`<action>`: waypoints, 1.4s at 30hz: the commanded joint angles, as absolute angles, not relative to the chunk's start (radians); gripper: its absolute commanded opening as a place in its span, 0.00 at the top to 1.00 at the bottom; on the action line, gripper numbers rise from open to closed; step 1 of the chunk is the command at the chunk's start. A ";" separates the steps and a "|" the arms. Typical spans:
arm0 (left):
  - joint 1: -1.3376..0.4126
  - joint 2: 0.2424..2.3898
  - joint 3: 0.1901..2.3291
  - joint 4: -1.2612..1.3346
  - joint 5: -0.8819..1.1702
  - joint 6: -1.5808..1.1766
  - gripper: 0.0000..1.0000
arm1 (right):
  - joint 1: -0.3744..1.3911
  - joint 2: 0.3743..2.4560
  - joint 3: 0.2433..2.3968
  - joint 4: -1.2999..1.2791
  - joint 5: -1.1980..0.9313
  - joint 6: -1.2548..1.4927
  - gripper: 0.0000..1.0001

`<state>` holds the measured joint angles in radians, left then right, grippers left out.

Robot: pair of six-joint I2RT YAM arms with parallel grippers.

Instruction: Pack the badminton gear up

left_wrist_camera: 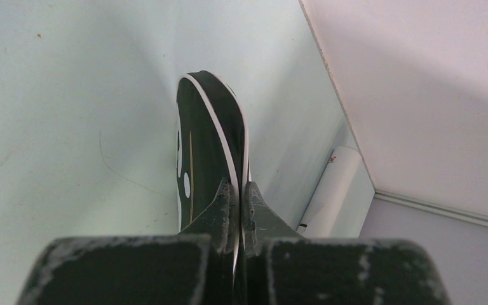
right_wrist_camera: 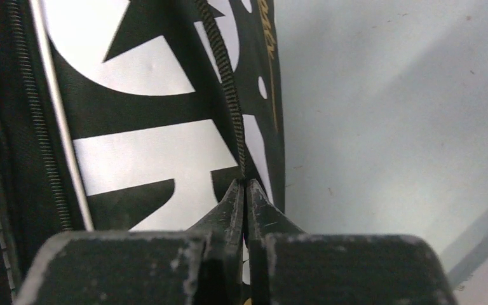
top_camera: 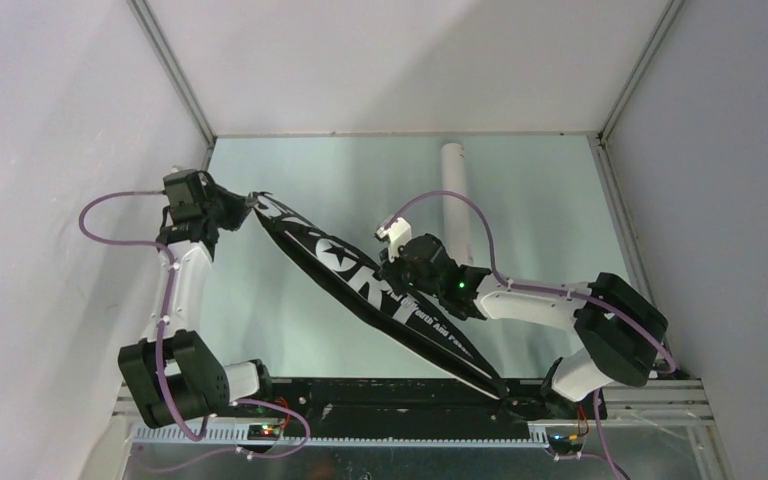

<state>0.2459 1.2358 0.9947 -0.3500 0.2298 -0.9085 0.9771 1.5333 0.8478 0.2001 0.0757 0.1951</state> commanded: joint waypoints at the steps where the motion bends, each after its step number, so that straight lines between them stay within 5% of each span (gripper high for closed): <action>1: 0.251 1.194 0.995 -0.312 0.235 -0.912 1.00 | 0.997 1.439 0.883 0.256 -0.007 0.209 1.00; 9: 0.249 1.167 0.968 -0.308 0.200 -0.958 1.00 | 1.199 1.367 0.901 0.325 -0.078 0.331 1.00; 25: 0.252 1.156 0.931 -0.277 0.233 -1.025 1.00 | 1.322 1.738 1.047 0.302 -0.148 0.390 1.00; 42: 0.253 1.149 0.867 -0.234 0.235 -1.047 1.00 | 1.444 1.672 1.182 0.155 -0.024 0.006 1.00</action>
